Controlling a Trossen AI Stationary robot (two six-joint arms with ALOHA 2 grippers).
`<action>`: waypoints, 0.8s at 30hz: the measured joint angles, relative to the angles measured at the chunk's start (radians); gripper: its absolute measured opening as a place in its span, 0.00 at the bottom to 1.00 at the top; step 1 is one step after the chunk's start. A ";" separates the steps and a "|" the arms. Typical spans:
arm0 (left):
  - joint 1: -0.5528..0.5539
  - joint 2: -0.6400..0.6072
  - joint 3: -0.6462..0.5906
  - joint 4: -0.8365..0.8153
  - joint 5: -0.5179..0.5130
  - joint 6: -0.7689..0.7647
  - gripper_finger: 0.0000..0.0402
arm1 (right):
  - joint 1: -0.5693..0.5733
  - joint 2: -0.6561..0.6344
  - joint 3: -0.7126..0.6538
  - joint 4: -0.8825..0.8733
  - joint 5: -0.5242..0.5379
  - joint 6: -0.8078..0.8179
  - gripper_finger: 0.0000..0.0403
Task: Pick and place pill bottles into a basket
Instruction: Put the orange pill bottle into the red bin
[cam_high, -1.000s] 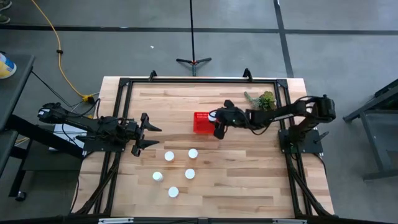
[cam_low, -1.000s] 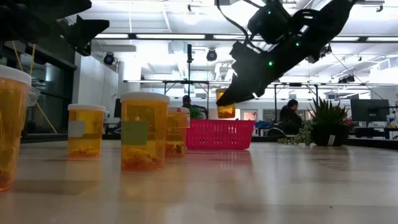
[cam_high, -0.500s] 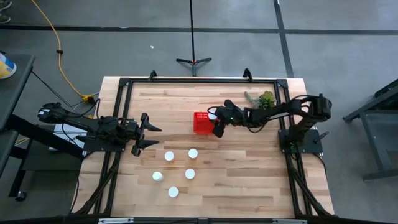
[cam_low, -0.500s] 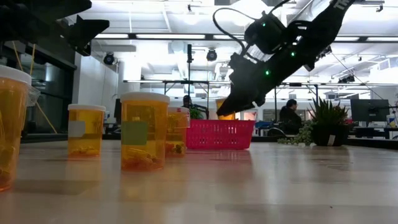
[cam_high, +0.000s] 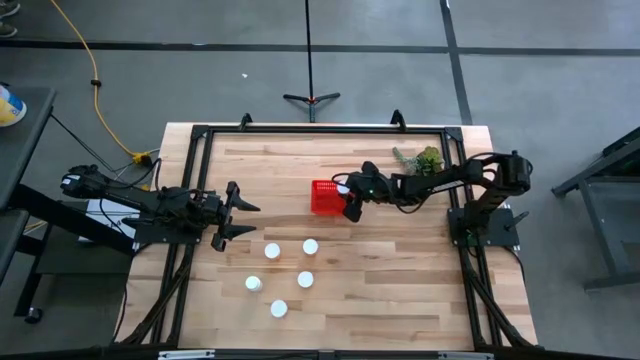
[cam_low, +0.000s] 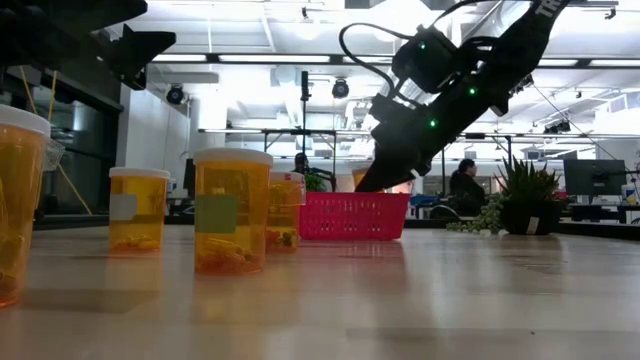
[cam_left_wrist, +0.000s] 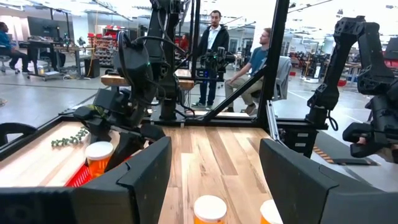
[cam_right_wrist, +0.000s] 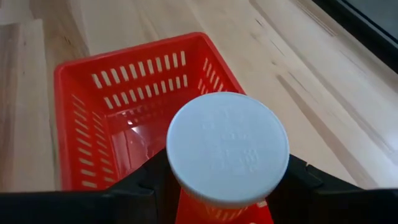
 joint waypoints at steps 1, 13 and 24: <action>0.000 0.000 0.000 0.000 0.000 0.000 0.69 | 0.000 0.000 0.000 0.002 -0.003 0.001 0.44; 0.000 0.000 0.000 0.000 0.000 0.000 0.69 | 0.000 0.007 0.000 0.029 0.044 0.080 0.44; 0.000 0.000 0.000 0.000 0.000 0.000 0.69 | 0.000 0.039 0.000 0.058 0.077 0.142 0.44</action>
